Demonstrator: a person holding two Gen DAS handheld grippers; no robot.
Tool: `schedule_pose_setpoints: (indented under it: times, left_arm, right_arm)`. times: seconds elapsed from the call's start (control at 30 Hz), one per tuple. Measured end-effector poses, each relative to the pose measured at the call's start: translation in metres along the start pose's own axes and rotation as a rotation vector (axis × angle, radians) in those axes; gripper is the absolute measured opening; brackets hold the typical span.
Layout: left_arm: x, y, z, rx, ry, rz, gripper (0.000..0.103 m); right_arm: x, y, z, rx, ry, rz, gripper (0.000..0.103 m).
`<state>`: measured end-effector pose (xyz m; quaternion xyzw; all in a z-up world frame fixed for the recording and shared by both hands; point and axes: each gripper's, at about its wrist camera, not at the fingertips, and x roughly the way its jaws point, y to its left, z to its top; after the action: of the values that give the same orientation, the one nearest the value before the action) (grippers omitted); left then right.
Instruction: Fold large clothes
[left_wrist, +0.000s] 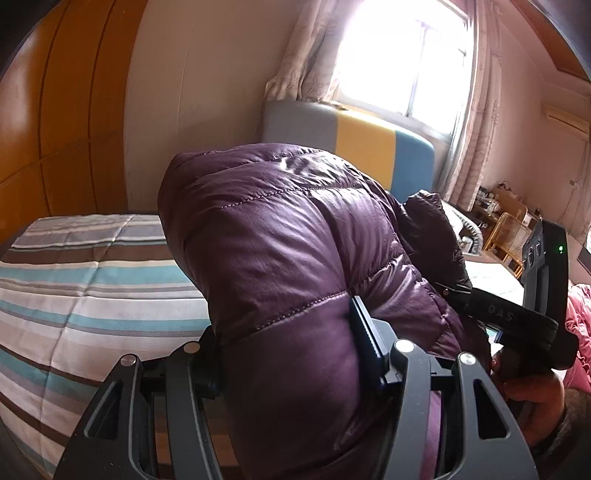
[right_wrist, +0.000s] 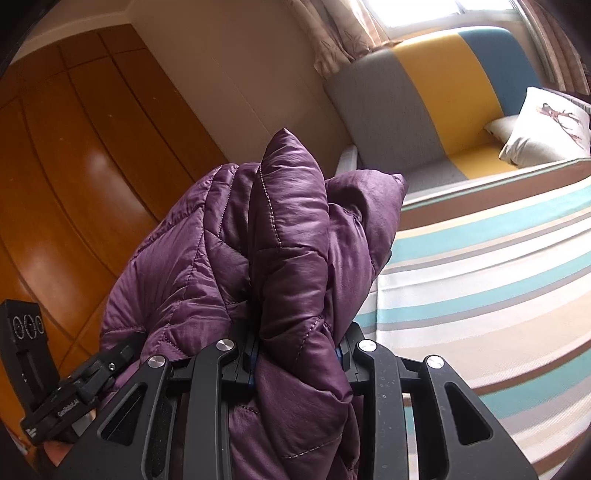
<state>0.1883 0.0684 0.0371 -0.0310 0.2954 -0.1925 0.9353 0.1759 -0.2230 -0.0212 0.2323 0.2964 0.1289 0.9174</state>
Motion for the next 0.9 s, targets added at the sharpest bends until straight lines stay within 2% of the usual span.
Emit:
schedule_pose_setpoints:
  times: [0.2,0.3,0.37,0.43,0.47,0.6,0.67,0.77,0.9]
  left_arm:
    - [0.049,0.011,-0.003,0.021,0.061,0.019,0.057]
    - [0.072,0.019,-0.007,0.010,0.090,0.031,0.061]
    - [0.085,0.026,-0.012,-0.011,0.106,0.025,0.067]
    - [0.090,0.025,-0.016,-0.003,0.107,0.031,0.069]
    - [0.093,0.023,-0.019,0.008,0.104,0.040,0.070]
    - [0.089,0.022,-0.019,0.000,0.106,0.062,0.074]
    - [0.074,0.014,-0.018,0.017,0.085,0.129,0.084]
    - [0.044,0.006,-0.024,0.032,0.025,0.164,0.089]
    - [0.028,0.003,-0.042,0.008,0.021,0.189,0.091]
  right_arm:
    - [0.039,-0.015,0.000,0.056,0.049,-0.057,0.029]
    - [0.049,-0.025,-0.003,0.073,0.043,-0.084,0.030]
    - [0.056,-0.027,-0.007,0.060,0.054,-0.125,0.034]
    - [0.061,-0.027,-0.013,0.024,0.062,-0.161,0.036]
    - [0.062,-0.031,-0.014,0.046,0.070,-0.157,0.037]
    - [0.059,-0.031,-0.013,0.053,0.084,-0.172,0.048]
    - [0.051,-0.027,-0.012,0.044,0.070,-0.188,0.055]
    - [0.021,-0.020,-0.014,0.049,0.015,-0.155,0.055]
    - [0.007,-0.016,-0.019,-0.002,0.003,-0.214,0.056]
